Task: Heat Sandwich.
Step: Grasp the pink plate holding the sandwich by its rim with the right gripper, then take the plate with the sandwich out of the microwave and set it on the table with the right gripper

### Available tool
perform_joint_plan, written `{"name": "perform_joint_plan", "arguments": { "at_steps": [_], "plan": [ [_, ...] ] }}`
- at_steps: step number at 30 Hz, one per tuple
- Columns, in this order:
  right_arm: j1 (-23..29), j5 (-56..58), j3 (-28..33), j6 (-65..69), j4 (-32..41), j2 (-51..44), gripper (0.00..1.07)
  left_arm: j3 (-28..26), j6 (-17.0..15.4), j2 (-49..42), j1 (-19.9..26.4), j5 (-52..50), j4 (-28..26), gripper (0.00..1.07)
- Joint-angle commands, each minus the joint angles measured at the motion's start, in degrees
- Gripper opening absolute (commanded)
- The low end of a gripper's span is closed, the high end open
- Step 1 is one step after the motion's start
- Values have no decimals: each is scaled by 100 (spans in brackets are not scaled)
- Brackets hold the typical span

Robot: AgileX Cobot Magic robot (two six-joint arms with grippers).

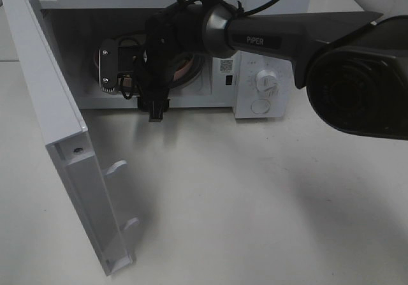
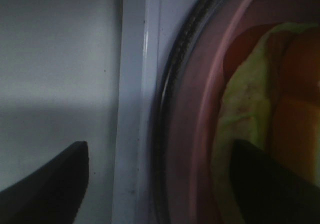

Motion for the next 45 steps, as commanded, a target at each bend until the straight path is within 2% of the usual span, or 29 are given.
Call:
{"name": "perform_joint_plan", "arguments": {
  "at_steps": [1, 4, 5, 6, 8, 9, 34, 38, 45],
  "plan": [
    [17, 0, -29, 80, 69, 17, 72, 23, 0, -40, 17, -46, -40, 100],
    [6, 40, -29, 212, 69, 11, 49, 23, 0, -40, 17, -46, -40, 100],
    [6, 40, -29, 212, 69, 11, 49, 23, 0, -40, 17, -46, -40, 100],
    [0, 97, -29, 384, 69, 0, 27, 23, 0, -40, 17, -46, -40, 100],
    [0, 160, -29, 573, 69, 0, 4, 23, 0, -40, 17, -46, -40, 100],
    [0, 195, -29, 665, 69, 0, 0, 23, 0, -40, 17, -46, -40, 100],
    [-6, 413, -11, 258, 264, 0, 0, 23, 0, -40, 17, -46, -40, 100],
    [-6, 57, 395, -286, 344, -229, 0, 23, 0, -40, 17, -46, -40, 100],
    [-6, -453, 871, -464, 344, -493, 0, 23, 0, -40, 17, -46, -40, 100]
  ]
}}
